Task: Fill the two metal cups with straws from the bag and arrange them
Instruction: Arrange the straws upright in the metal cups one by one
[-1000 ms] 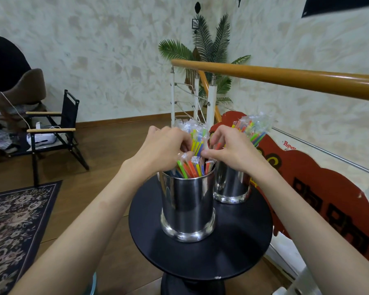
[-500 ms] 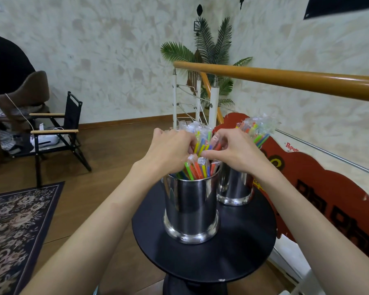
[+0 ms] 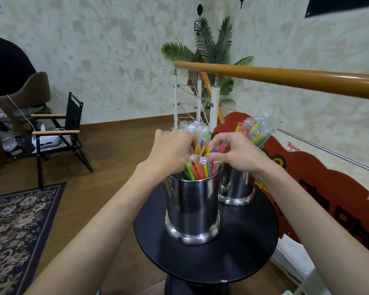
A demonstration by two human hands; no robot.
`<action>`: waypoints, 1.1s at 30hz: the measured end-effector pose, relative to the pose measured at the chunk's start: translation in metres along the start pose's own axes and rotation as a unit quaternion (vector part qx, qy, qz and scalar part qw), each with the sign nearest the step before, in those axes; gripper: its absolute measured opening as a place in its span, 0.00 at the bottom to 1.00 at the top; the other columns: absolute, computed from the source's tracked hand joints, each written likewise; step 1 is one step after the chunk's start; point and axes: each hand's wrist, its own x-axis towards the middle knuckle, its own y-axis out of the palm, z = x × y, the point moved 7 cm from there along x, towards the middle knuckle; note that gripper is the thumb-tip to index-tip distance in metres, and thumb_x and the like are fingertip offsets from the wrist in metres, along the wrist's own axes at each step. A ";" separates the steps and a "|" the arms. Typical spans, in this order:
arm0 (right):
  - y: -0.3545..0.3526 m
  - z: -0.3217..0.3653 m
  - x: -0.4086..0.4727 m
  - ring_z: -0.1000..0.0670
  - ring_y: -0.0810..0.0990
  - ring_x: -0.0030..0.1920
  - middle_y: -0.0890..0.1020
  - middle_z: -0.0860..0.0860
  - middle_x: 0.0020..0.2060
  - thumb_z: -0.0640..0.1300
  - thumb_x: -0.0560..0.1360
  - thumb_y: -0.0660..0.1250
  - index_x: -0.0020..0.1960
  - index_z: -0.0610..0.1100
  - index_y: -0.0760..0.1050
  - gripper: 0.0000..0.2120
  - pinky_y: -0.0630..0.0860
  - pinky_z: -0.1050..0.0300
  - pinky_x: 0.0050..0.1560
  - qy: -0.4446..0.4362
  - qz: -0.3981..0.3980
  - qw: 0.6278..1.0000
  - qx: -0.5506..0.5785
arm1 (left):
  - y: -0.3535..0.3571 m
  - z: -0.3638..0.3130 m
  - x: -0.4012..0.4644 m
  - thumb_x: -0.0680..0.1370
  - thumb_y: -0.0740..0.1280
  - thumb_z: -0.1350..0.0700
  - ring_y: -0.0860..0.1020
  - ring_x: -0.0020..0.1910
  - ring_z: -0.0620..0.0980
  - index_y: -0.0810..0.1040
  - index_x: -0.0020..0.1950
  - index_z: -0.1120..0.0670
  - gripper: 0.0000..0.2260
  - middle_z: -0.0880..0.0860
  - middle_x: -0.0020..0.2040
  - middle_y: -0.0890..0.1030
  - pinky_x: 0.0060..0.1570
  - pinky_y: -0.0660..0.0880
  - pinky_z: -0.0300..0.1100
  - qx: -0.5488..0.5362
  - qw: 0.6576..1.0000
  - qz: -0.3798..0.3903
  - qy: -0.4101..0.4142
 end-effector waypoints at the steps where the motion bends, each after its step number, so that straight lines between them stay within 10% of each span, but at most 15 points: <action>1: 0.000 0.000 0.000 0.53 0.80 0.43 0.83 0.48 0.43 0.44 0.74 0.77 0.46 0.49 0.80 0.06 0.75 0.59 0.45 0.002 0.006 1.000 0.008 | 0.000 -0.001 0.000 0.76 0.70 0.62 0.75 0.45 0.48 0.77 0.43 0.47 0.09 0.44 0.39 0.78 0.46 0.57 0.47 0.000 1.000 0.001 0.002; 8: -0.001 0.006 -0.004 0.60 0.78 0.35 0.81 0.52 0.35 0.45 0.72 0.78 0.46 0.45 0.78 0.09 0.74 0.61 0.43 -0.002 -0.019 0.997 0.069 | -0.009 0.003 -0.002 0.73 0.76 0.42 0.77 0.45 0.44 0.74 0.43 0.45 0.13 0.41 0.37 0.77 0.51 0.63 0.47 -0.086 0.996 0.005 -0.008; 20: 0.001 0.011 -0.009 0.57 0.85 0.44 0.87 0.51 0.38 0.40 0.75 0.75 0.54 0.39 0.78 0.11 0.73 0.60 0.53 -0.003 0.029 0.985 0.172 | -0.009 0.002 0.000 0.73 0.75 0.42 0.76 0.42 0.44 0.75 0.39 0.46 0.13 0.41 0.36 0.77 0.49 0.66 0.48 -0.098 0.995 0.029 -0.002; 27: -0.004 0.009 -0.009 0.47 0.82 0.47 0.84 0.47 0.43 0.58 0.74 0.74 0.49 0.45 0.81 0.16 0.78 0.52 0.53 -0.018 0.010 0.995 0.098 | -0.018 0.006 0.000 0.74 0.73 0.39 0.76 0.41 0.46 0.78 0.39 0.47 0.13 0.44 0.36 0.78 0.49 0.70 0.50 -0.118 0.993 0.010 0.008; 33: -0.005 0.013 -0.007 0.45 0.82 0.43 0.85 0.43 0.44 0.75 0.73 0.49 0.47 0.39 0.83 0.42 0.79 0.48 0.52 0.018 0.066 0.979 0.190 | -0.036 0.015 0.005 0.75 0.72 0.41 0.74 0.40 0.42 0.76 0.38 0.47 0.13 0.44 0.36 0.77 0.54 0.70 0.52 -0.159 0.987 -0.033 0.004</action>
